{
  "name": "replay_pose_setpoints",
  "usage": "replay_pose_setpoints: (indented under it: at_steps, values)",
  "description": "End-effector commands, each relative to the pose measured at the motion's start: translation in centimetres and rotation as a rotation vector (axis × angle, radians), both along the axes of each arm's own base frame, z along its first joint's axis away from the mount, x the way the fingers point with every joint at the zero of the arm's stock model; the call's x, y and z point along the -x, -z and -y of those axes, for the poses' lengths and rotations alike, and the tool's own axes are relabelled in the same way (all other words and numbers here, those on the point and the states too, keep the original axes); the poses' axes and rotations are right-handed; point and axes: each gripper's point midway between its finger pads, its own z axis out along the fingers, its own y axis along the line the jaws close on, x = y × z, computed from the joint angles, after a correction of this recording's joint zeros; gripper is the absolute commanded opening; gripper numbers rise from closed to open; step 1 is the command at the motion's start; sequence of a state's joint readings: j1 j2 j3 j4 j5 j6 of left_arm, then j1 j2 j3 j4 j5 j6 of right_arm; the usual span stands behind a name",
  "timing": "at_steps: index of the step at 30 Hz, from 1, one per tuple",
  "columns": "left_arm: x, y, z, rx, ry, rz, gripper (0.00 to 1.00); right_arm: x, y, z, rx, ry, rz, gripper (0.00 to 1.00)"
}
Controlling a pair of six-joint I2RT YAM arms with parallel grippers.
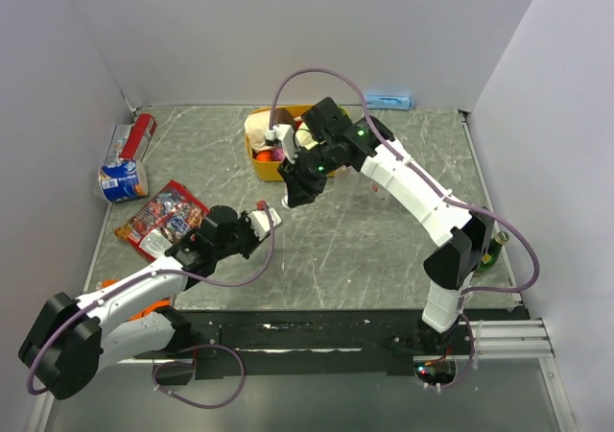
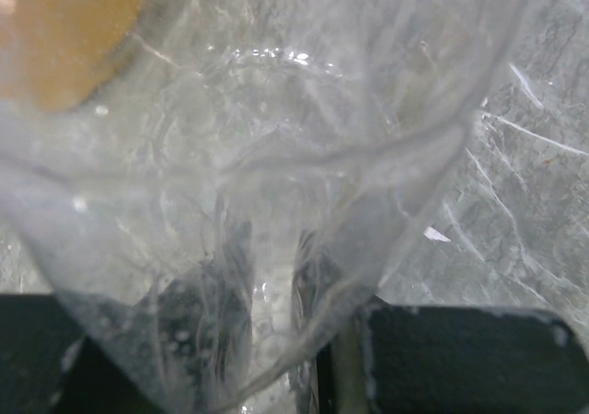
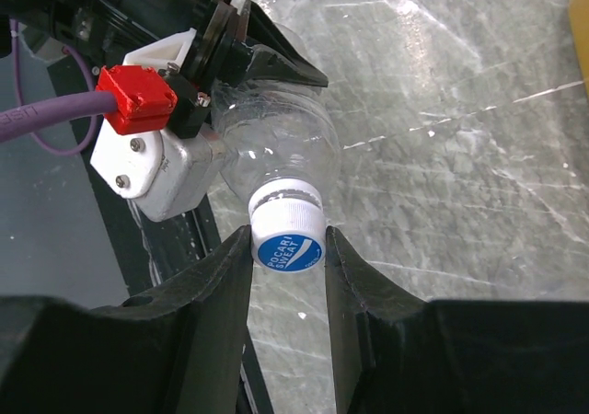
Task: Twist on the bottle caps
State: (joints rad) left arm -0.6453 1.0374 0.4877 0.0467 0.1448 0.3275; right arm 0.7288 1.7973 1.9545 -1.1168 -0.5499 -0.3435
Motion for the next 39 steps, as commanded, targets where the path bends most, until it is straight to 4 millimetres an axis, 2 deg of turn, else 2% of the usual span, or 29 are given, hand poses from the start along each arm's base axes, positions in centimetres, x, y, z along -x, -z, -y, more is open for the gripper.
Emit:
replay_pose_setpoints:
  at_steps: [1, 4, 5, 9, 15, 20, 22, 25, 26, 28, 29, 31, 32, 34, 35, 37, 39]
  values:
    - [-2.2, -11.3, 3.7, 0.288, 0.071, 0.336, 0.01, 3.7, 2.6, -0.1, 0.072, -0.046, -0.181, 0.27]
    - [-1.9, -10.3, 3.5, 0.276, 0.076, 0.321, 0.01, 3.5, 2.2, -0.2, 0.062, -0.058, -0.158, 0.34]
    - [-1.8, -10.0, 3.4, 0.270, 0.076, 0.313, 0.01, 3.4, 2.1, -0.2, 0.060, -0.060, -0.149, 0.40]
    - [-1.3, -8.6, 3.2, 0.253, 0.079, 0.282, 0.01, 2.9, 1.0, -0.4, 0.051, -0.073, -0.121, 0.48]
    - [-0.9, -7.7, 3.2, 0.252, 0.084, 0.251, 0.01, 2.2, -0.7, -0.2, 0.043, -0.074, -0.087, 0.61]
    - [-0.9, -7.5, 3.4, 0.251, 0.094, 0.237, 0.01, 2.7, -1.2, 0.6, 0.034, -0.088, -0.084, 0.71]
    - [-0.8, -7.2, 3.4, 0.247, 0.096, 0.227, 0.01, 2.9, -1.8, 1.3, 0.031, -0.101, -0.055, 0.87]
    - [-0.5, -6.9, 3.7, 0.247, 0.116, 0.212, 0.01, 3.1, -2.5, 2.7, 0.039, -0.103, -0.007, 1.00]
    - [-0.4, -6.7, 3.8, 0.248, 0.122, 0.207, 0.01, 3.1, -3.2, 3.0, 0.020, -0.105, 0.022, 1.00]
    - [-0.3, -6.4, 3.9, 0.247, 0.127, 0.193, 0.01, 3.1, -3.5, 3.5, 0.007, -0.098, 0.038, 1.00]
    - [-0.1, -6.4, 4.0, 0.249, 0.137, 0.189, 0.01, 3.2, -4.6, 3.6, -0.034, -0.101, 0.072, 1.00]
    - [0.1, -6.1, 4.2, 0.244, 0.155, 0.180, 0.01, 3.5, -5.0, 3.9, -0.061, -0.114, 0.094, 1.00]
    - [0.3, -6.0, 4.3, 0.243, 0.168, 0.174, 0.01, 3.7, -5.9, 4.4, -0.078, -0.131, 0.149, 1.00]
    - [1.5, -5.6, 5.0, 0.234, 0.252, 0.151, 0.01, 3.5, -5.7, 4.9, -0.079, -0.169, 0.229, 1.00]
    - [2.1, -5.2, 5.2, 0.219, 0.292, 0.132, 0.01, 3.7, -6.0, 5.6, -0.078, -0.243, 0.325, 1.00]
    - [3.5, -4.8, 5.7, 0.206, 0.390, 0.119, 0.01, 3.3, -7.3, 5.7, -0.111, -0.316, 0.469, 1.00]
    - [4.4, -4.1, 5.8, 0.175, 0.451, 0.096, 0.01, 3.7, -8.3, 5.8, -0.150, -0.435, 0.642, 0.95]
